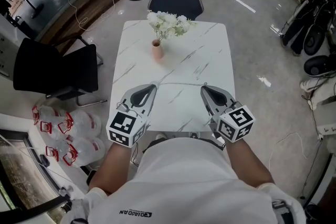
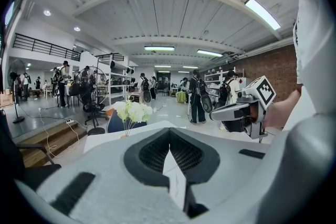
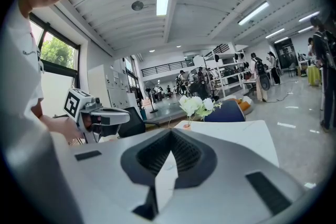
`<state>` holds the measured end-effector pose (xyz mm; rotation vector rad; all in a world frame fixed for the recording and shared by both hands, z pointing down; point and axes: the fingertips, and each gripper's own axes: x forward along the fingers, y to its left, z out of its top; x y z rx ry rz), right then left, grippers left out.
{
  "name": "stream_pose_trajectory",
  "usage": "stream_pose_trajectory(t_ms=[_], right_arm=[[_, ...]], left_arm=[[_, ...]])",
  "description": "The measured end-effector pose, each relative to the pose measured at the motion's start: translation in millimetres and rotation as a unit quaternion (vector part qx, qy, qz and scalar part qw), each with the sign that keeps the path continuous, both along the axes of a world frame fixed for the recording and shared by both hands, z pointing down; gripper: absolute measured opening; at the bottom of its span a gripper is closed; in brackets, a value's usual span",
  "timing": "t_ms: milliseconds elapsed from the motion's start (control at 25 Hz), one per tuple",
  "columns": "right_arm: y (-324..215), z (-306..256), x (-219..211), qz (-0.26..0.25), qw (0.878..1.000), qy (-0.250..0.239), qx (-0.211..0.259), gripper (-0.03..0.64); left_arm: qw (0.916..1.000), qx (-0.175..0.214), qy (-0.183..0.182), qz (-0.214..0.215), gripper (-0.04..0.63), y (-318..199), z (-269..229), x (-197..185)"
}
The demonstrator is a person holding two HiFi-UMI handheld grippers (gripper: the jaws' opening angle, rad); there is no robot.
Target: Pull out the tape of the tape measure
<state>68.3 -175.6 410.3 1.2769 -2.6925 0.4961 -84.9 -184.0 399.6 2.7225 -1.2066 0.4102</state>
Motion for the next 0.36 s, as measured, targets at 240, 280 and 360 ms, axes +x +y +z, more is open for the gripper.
stream_pose_trajectory(t_ms=[240, 280, 360], right_arm=[[-3.1, 2.7, -0.8, -0.001, 1.0, 0.001, -0.002, 0.005], [-3.5, 3.0, -0.7, -0.002, 1.0, 0.002, -0.002, 0.005], [-4.1, 3.6, -0.3, -0.002, 1.0, 0.002, -0.002, 0.005]], left_arm=[[1.0, -0.002, -0.001, -0.001, 0.009, -2.8, 2.2, -0.6], [1.0, -0.002, -0.001, -0.001, 0.009, -3.1, 2.5, -0.4], [1.0, -0.002, -0.001, -0.001, 0.009, -3.6, 3.1, 0.4]])
